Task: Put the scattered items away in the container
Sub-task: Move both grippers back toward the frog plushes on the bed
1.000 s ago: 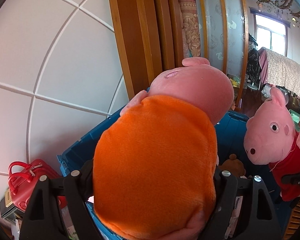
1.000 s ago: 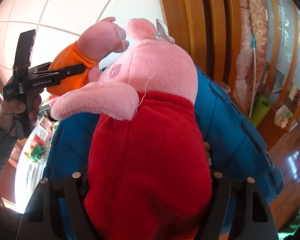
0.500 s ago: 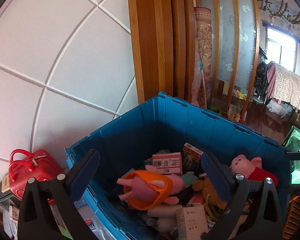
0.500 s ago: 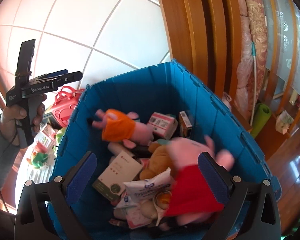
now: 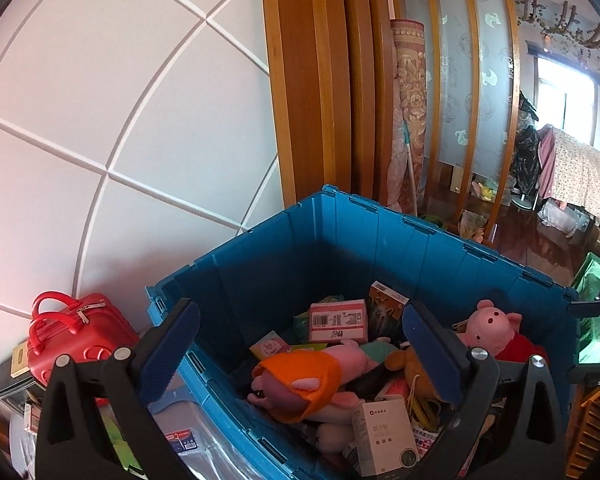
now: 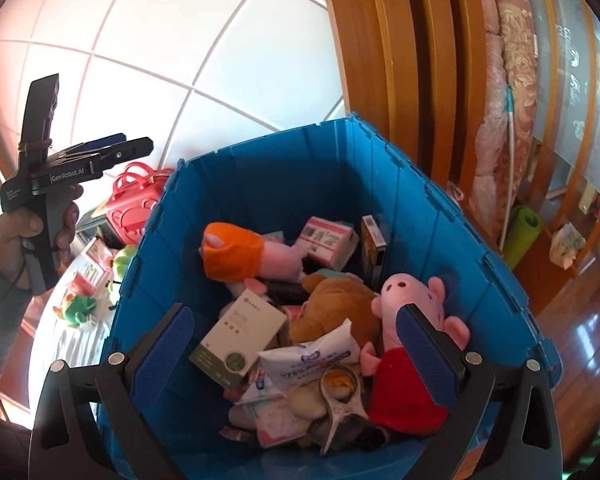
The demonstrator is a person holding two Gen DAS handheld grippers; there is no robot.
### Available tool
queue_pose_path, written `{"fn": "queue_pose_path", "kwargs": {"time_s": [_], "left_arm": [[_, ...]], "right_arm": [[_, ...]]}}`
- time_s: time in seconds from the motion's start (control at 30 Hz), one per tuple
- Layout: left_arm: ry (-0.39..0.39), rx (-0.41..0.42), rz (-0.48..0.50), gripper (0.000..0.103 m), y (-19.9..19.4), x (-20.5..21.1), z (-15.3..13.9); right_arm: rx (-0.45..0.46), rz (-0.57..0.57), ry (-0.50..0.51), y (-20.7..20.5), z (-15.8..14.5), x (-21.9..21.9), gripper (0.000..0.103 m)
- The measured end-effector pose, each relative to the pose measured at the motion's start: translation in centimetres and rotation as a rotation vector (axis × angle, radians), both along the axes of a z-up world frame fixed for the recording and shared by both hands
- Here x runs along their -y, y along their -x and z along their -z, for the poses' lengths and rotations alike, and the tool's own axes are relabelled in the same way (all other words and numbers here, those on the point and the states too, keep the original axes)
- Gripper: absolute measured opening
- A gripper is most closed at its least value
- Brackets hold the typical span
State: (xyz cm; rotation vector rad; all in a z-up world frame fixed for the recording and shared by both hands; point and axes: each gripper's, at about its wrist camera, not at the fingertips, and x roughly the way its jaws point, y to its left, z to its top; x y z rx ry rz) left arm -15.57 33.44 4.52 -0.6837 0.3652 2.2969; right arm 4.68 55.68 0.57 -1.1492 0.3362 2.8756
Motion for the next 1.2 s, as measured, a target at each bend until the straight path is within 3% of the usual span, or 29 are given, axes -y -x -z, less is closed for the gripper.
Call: {"fn": "queue_pose_path", "kwargs": {"time_s": [0.27, 0.53, 0.97, 1.2], "left_arm": [[-0.009, 0.008, -0.032, 0.102, -1.2, 2.8, 0.4], [-0.001, 0.015, -0.095, 0.102, -2.6, 8.3, 1.1], [0.036, 0.051, -0.328, 0.102, -3.1, 24.9, 3.9], [0.049, 0.117, -0.44, 0.102, -3.2, 34.4, 6.8]], "right_arm": [[0.004, -0.025, -0.03, -0.5, 0.1, 1.8, 0.103], [-0.035, -0.088, -0.027, -0.7, -1.1, 5.9, 0.103], [-0.032, -0.263, -0.049, 3.0, -1.1, 18.6, 0.103], [-0.019, -0.364, -0.066, 5.8, 0.0, 27.4, 0.103]]}}
